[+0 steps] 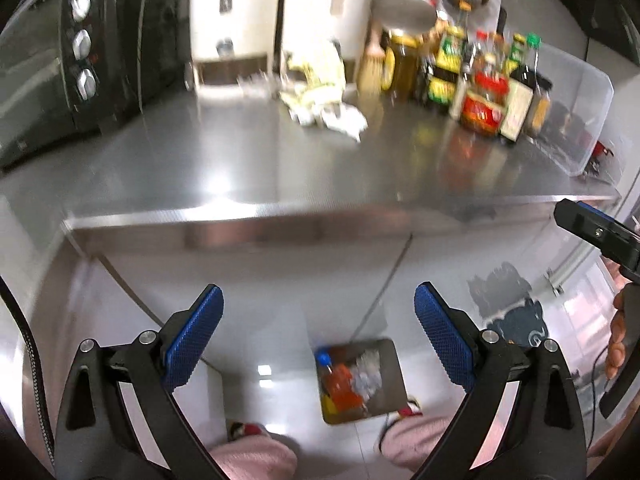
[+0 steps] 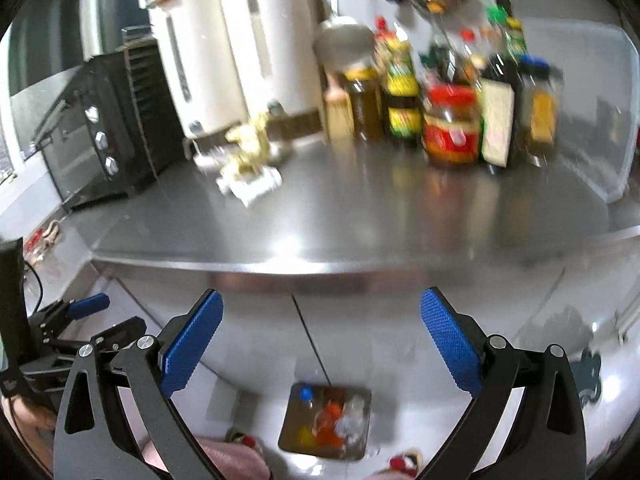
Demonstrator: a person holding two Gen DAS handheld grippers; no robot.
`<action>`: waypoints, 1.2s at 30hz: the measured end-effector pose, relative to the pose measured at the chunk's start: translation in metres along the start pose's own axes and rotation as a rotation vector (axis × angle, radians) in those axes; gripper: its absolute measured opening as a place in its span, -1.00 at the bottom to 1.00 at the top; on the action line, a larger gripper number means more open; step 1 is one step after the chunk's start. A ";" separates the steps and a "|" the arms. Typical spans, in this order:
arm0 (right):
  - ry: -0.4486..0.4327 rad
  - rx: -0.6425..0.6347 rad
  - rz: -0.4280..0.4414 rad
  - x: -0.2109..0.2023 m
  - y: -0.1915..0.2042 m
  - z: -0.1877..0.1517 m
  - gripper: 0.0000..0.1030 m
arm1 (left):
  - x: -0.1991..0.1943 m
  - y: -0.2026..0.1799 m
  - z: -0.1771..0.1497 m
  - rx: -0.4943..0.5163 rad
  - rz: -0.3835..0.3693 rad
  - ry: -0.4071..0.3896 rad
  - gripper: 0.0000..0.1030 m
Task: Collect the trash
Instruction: 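Raise both tools back toward the yellow wrapper on the counter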
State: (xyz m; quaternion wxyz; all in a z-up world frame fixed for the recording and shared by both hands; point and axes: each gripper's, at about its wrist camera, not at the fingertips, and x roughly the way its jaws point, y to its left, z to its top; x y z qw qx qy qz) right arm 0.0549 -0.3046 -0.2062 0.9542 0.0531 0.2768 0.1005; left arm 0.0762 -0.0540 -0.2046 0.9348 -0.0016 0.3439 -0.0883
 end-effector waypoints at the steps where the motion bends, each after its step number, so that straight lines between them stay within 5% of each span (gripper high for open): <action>1: -0.007 -0.015 0.008 -0.001 0.002 0.008 0.93 | -0.002 0.003 0.004 0.002 0.003 -0.014 0.77; 11: 0.000 -0.063 0.032 0.020 0.016 0.060 0.93 | -0.006 0.009 0.054 0.015 0.021 -0.114 0.77; 19: -0.028 -0.134 0.000 0.037 0.028 0.084 0.93 | 0.017 0.012 0.076 0.021 0.014 -0.117 0.77; 36: 0.047 -0.032 0.067 0.104 0.027 0.156 0.93 | 0.038 0.031 0.127 0.021 0.029 -0.100 0.77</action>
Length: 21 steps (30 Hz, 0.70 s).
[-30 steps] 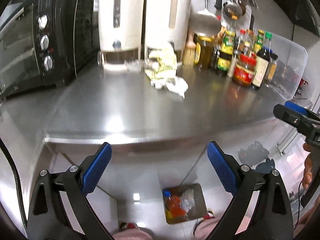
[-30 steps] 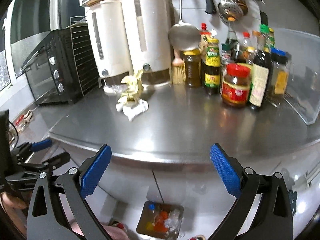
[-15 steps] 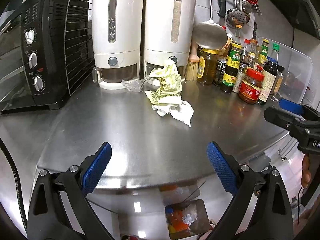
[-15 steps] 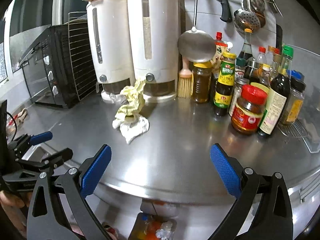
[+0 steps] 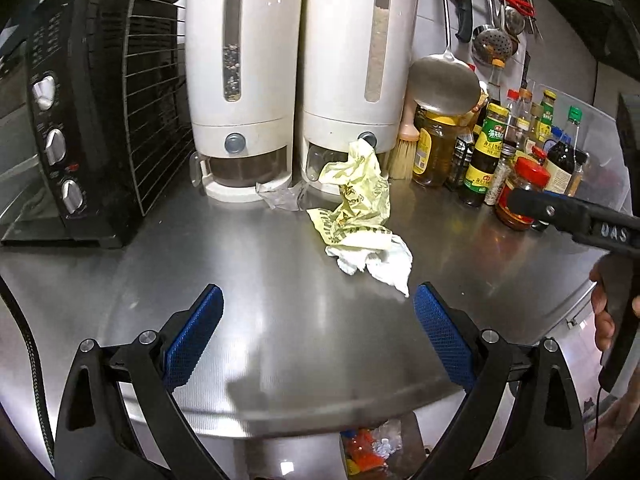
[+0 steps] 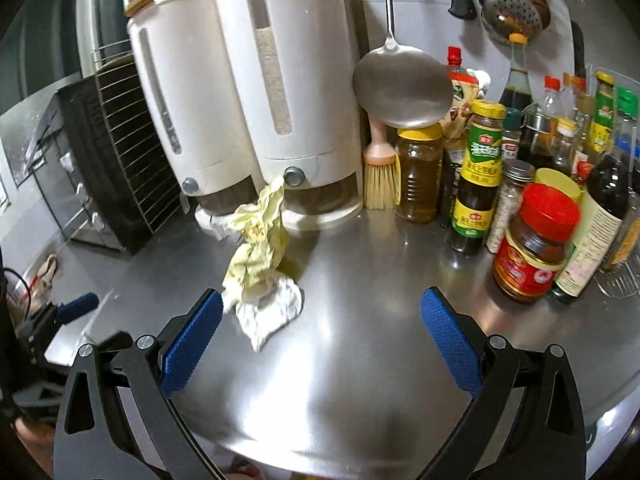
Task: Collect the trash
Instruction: 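Grasp the yellow paper wrapper and tissue with the right tool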
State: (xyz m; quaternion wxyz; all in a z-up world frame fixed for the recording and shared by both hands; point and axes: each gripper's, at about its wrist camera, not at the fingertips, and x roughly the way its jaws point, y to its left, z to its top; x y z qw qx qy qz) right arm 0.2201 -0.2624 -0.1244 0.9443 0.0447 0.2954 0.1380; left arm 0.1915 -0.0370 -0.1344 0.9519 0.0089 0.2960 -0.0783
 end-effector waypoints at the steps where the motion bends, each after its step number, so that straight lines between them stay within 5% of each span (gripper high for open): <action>1: 0.006 0.005 0.005 0.004 0.001 0.003 0.93 | 0.005 0.000 0.003 0.005 0.002 0.008 0.77; 8: 0.084 0.037 0.068 0.046 0.020 0.014 0.92 | 0.028 0.020 0.031 -0.009 0.024 0.030 0.77; 11: 0.107 0.039 0.077 0.060 0.030 0.017 0.74 | 0.039 0.030 0.043 -0.014 0.021 0.028 0.75; 15: 0.154 0.048 0.087 0.083 0.039 0.017 0.41 | 0.062 0.039 0.060 -0.002 0.016 0.050 0.44; 21: 0.193 0.031 0.082 0.112 0.055 0.011 0.40 | 0.087 0.047 0.084 0.012 0.001 0.043 0.26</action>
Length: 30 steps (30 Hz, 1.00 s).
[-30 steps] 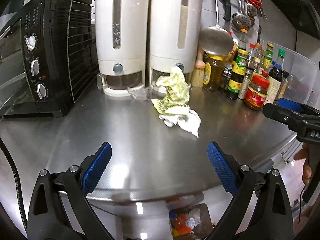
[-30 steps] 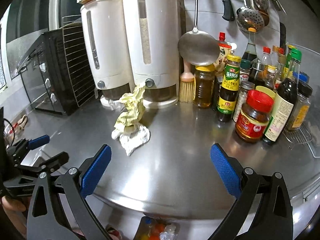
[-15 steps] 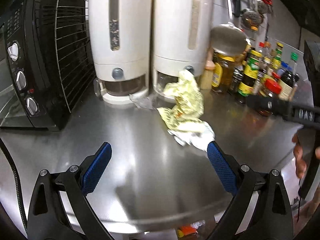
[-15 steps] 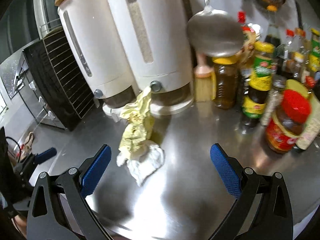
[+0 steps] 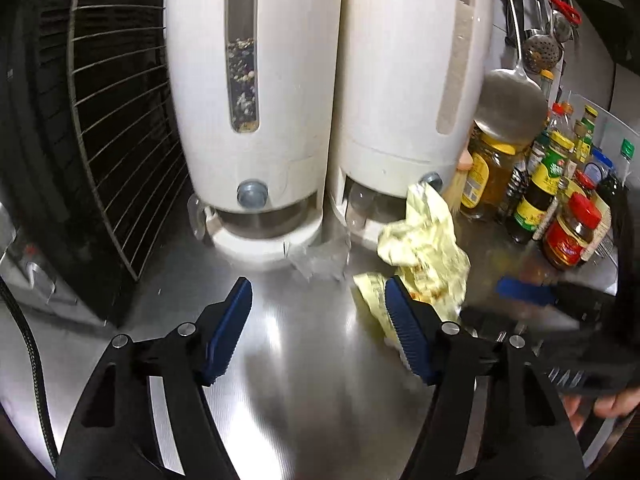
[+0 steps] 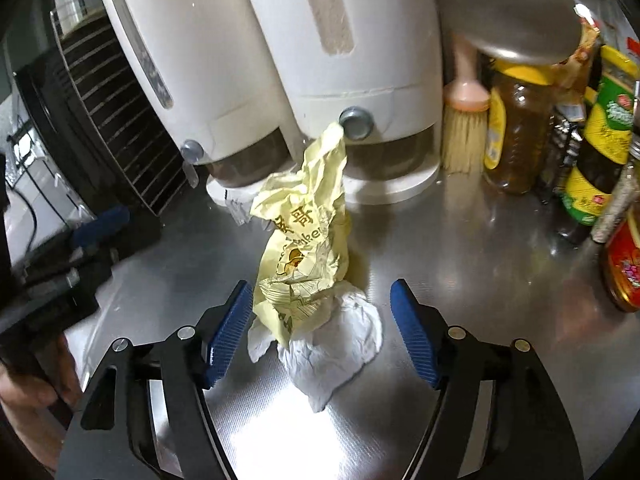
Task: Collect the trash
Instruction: 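Grasp the yellow paper wrapper and tissue with the right tool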
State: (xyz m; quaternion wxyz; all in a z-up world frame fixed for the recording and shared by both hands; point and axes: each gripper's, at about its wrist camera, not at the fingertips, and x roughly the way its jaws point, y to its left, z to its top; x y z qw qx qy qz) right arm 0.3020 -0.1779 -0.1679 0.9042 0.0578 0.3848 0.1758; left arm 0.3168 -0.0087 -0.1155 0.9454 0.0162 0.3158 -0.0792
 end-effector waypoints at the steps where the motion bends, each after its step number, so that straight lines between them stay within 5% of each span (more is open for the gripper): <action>1: 0.007 -0.005 -0.006 0.005 0.001 -0.001 0.40 | 0.004 0.000 0.002 0.003 -0.004 0.002 0.26; 6: 0.039 -0.027 -0.055 0.026 0.003 -0.006 0.58 | 0.034 0.000 0.013 0.019 -0.010 0.035 0.27; 11: 0.068 -0.066 -0.071 0.042 0.008 -0.012 0.55 | 0.068 0.002 0.018 0.017 -0.015 0.080 0.30; 16: 0.079 -0.096 -0.075 0.049 0.009 -0.019 -0.02 | 0.097 0.003 0.022 0.017 -0.011 0.118 0.30; 22: 0.083 -0.095 -0.043 0.048 0.003 -0.018 -0.34 | 0.122 0.003 0.022 0.017 -0.023 0.155 0.27; 30: 0.083 -0.053 0.025 0.044 -0.021 -0.016 -0.63 | 0.137 0.005 0.024 0.019 -0.023 0.168 -0.32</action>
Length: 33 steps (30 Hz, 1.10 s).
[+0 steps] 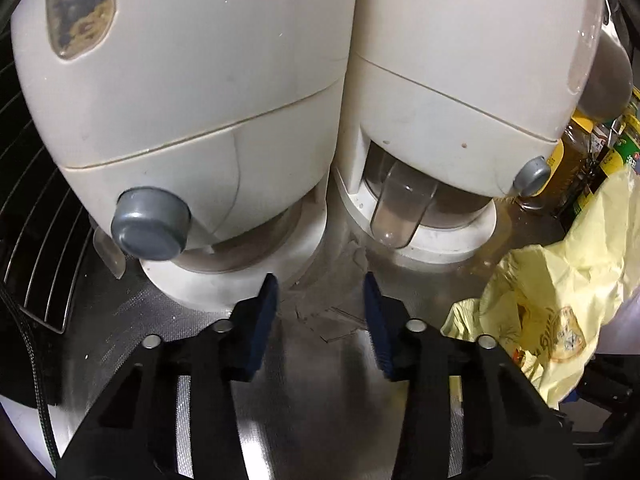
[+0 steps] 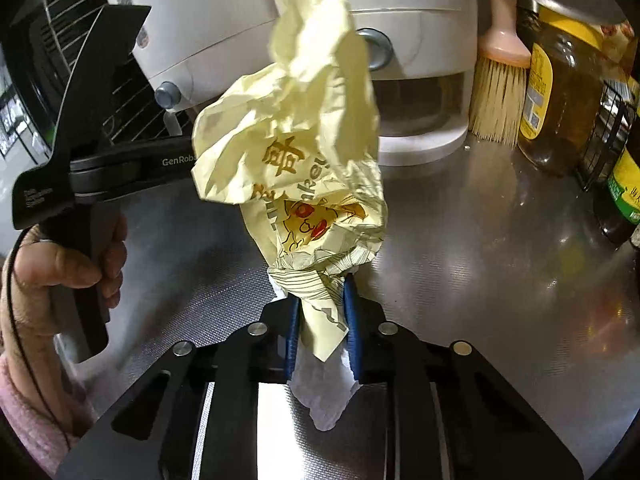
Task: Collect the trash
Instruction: 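Grasp the clear plastic scrap with the left tool while the right tool holds the wrapper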
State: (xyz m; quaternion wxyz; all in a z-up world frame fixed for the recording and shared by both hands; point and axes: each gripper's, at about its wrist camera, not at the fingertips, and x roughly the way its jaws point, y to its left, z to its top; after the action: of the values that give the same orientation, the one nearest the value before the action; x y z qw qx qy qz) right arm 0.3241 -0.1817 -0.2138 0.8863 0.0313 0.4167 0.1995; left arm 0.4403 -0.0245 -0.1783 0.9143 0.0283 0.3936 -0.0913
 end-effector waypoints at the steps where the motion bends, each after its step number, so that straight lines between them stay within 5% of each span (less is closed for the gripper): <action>1: -0.002 0.002 -0.001 -0.001 -0.001 -0.001 -0.65 | 0.000 0.000 0.000 0.002 0.002 -0.001 -0.43; 4: -0.007 0.002 -0.005 -0.004 -0.004 -0.004 -0.67 | 0.000 -0.002 0.001 0.009 0.009 -0.003 -0.63; 15: 0.008 0.039 -0.012 -0.025 -0.014 -0.024 -0.69 | -0.018 -0.018 -0.019 0.028 0.008 0.013 -0.78; 33: 0.031 0.073 -0.036 -0.105 -0.002 -0.129 -0.69 | -0.153 -0.073 -0.154 -0.004 -0.035 -0.001 -0.78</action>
State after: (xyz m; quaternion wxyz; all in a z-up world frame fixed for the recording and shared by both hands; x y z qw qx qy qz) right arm 0.1681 -0.2373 -0.2217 0.8816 0.0529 0.4377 0.1685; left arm 0.2134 -0.0550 -0.1721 0.9128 0.0194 0.3938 -0.1067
